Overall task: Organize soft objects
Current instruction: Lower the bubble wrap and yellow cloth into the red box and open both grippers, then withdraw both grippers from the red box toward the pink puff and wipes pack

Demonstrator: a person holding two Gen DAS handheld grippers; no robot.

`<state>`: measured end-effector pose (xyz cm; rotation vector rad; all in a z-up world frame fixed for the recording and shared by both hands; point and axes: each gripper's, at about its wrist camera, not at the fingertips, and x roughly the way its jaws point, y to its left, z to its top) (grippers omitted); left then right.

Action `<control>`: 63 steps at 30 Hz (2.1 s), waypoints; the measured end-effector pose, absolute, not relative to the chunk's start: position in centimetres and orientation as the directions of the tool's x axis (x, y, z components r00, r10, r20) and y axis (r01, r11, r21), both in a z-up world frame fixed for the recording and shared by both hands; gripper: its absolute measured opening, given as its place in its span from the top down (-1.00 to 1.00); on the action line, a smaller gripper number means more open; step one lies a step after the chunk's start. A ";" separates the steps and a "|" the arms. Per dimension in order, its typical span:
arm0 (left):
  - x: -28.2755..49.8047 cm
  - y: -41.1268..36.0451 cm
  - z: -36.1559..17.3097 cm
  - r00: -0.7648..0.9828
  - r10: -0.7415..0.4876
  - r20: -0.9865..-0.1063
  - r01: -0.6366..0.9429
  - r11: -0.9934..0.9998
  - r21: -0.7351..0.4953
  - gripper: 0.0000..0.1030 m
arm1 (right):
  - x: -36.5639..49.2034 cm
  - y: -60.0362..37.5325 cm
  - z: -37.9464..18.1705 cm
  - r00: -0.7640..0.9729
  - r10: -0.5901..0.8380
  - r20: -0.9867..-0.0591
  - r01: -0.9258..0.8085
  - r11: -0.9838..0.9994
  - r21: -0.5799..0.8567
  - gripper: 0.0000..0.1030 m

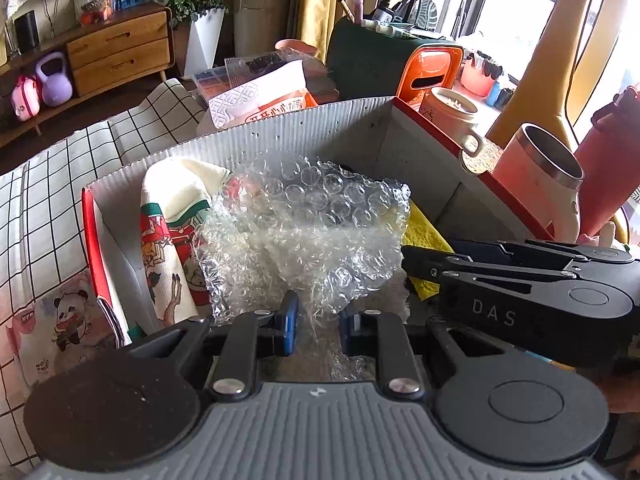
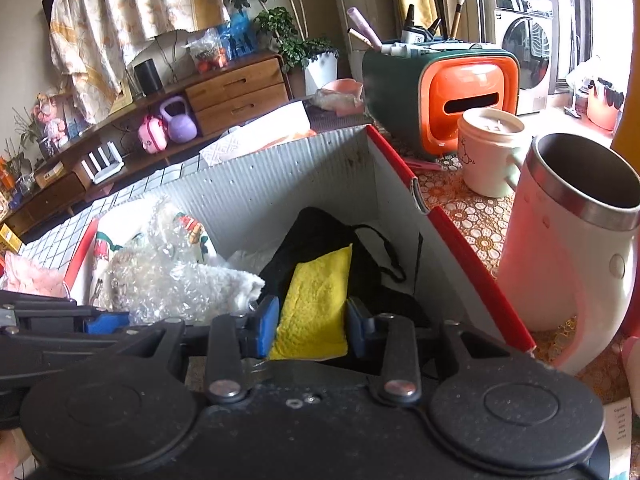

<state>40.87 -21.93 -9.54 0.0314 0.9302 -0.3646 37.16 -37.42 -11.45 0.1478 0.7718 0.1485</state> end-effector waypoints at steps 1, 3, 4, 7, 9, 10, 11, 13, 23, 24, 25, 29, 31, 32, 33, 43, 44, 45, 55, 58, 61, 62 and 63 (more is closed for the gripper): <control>40.8 -21.9 -9.5 0.543 -0.295 -0.786 0.326 0.937 -0.127 0.61 | 37.1 -37.3 -11.4 0.706 0.184 -0.684 -0.080 0.980 0.182 0.25; 40.6 -22.0 -9.4 0.547 -0.290 -0.785 0.330 0.937 -0.116 0.61 | 37.0 -37.2 -11.3 0.704 0.181 -0.687 -0.083 0.981 0.173 0.23; 40.5 -22.1 -9.4 0.549 -0.289 -0.784 0.331 0.937 -0.113 0.61 | 37.0 -37.2 -11.2 0.701 0.183 -0.689 -0.086 0.981 0.173 0.22; 40.1 -22.0 -9.1 0.557 -0.296 -0.776 0.337 0.935 -0.114 0.54 | 36.8 -37.3 -10.9 0.696 0.196 -0.690 -0.096 0.979 0.181 0.23; 39.8 -22.0 -9.0 0.558 -0.301 -0.773 0.335 0.934 -0.122 0.46 | 36.6 -37.4 -10.7 0.696 0.207 -0.688 -0.096 0.976 0.197 0.19; 39.7 -21.9 -8.9 0.558 -0.307 -0.771 0.332 0.934 -0.131 0.43 | 36.4 -37.5 -10.5 0.696 0.210 -0.687 -0.095 0.975 0.201 0.18; 39.6 -21.7 -8.8 0.557 -0.313 -0.769 0.330 0.934 -0.141 0.43 | 36.3 -37.5 -10.4 0.697 0.210 -0.686 -0.094 0.975 0.203 0.17; 39.3 -21.4 -8.7 0.559 -0.320 -0.765 0.321 0.934 -0.156 0.40 | 36.0 -37.6 -10.1 0.698 0.214 -0.684 -0.095 0.974 0.208 0.14; 37.5 -19.7 -7.2 0.595 -0.352 -0.723 0.298 0.932 -0.208 -0.41 | 34.3 -38.8 -8.5 0.720 0.221 -0.658 -0.081 0.968 0.236 -0.12; 37.2 -19.6 -7.0 0.600 -0.355 -0.717 0.302 0.930 -0.208 -0.41 | 34.1 -38.7 -8.2 0.722 0.224 -0.654 -0.089 0.968 0.233 -0.13; 36.9 -19.5 -6.7 0.606 -0.359 -0.710 0.308 0.929 -0.206 -0.41 | 33.8 -38.7 -8.0 0.724 0.227 -0.651 -0.096 0.968 0.231 -0.16; 35.5 -18.9 -5.6 0.629 -0.363 -0.687 0.316 0.927 -0.200 -0.41 | 32.7 -38.8 -6.9 0.733 0.250 -0.632 -0.125 0.964 0.237 -0.26; 34.8 -18.6 -5.2 0.637 -0.362 -0.681 0.321 0.927 -0.193 -0.41 | 32.1 -38.7 -6.4 0.736 0.263 -0.624 -0.141 0.961 0.238 -0.27; 34.4 -18.5 -4.9 0.642 -0.361 -0.677 0.322 0.928 -0.189 -0.41 | 31.8 -38.6 -6.2 0.736 0.266 -0.622 -0.146 0.960 0.238 -0.28; 33.9 -18.3 -4.6 0.648 -0.359 -0.672 0.323 0.928 -0.185 -0.41 | 31.5 -38.5 -6.0 0.737 0.269 -0.621 -0.150 0.960 0.238 -0.30; 29.2 -16.1 -1.9 0.678 -0.346 -0.648 0.327 0.932 -0.156 -0.41 | 27.2 -37.0 -3.6 0.758 0.317 -0.569 -0.220 0.947 0.235 -0.63; 28.6 -16.0 -1.6 0.680 -0.346 -0.646 0.331 0.932 -0.150 -0.44 | 26.7 -36.8 -3.2 0.760 0.324 -0.564 -0.231 0.945 0.233 -0.63; 28.0 -15.7 -1.4 0.686 -0.339 -0.644 0.331 0.934 -0.139 -0.47 | 26.2 -36.5 -3.0 0.759 0.331 -0.561 -0.241 0.943 0.230 -0.65; 22.0 -11.2 1.1 0.707 -0.349 -0.615 0.314 0.934 -0.169 -0.67 | 20.3 -32.6 0.3 0.763 0.409 -0.500 -0.339 0.912 0.229 -0.86; 20.3 -9.5 1.6 0.715 -0.339 -0.612 0.299 0.939 -0.171 -0.80 | 18.6 -31.1 1.1 0.757 0.441 -0.483 -0.369 0.897 0.243 -0.95; 18.6 -7.5 2.0 0.728 -0.338 -0.596 0.287 0.940 -0.184 -0.89 | 17.2 -29.6 1.8 0.749 0.467 -0.470 -0.393 0.884 0.253 -0.98; 18.1 -6.9 2.1 0.732 -0.341 -0.590 0.286 0.940 -0.188 -0.90 | 16.7 -28.9 2.0 0.744 0.474 -0.470 -0.403 0.880 0.250 -0.99; 17.6 -6.3 2.2 0.734 -0.342 -0.587 0.286 0.939 -0.189 -0.93 | 16.3 -28.3 2.1 0.740 0.480 -0.470 -0.413 0.877 0.245 -0.99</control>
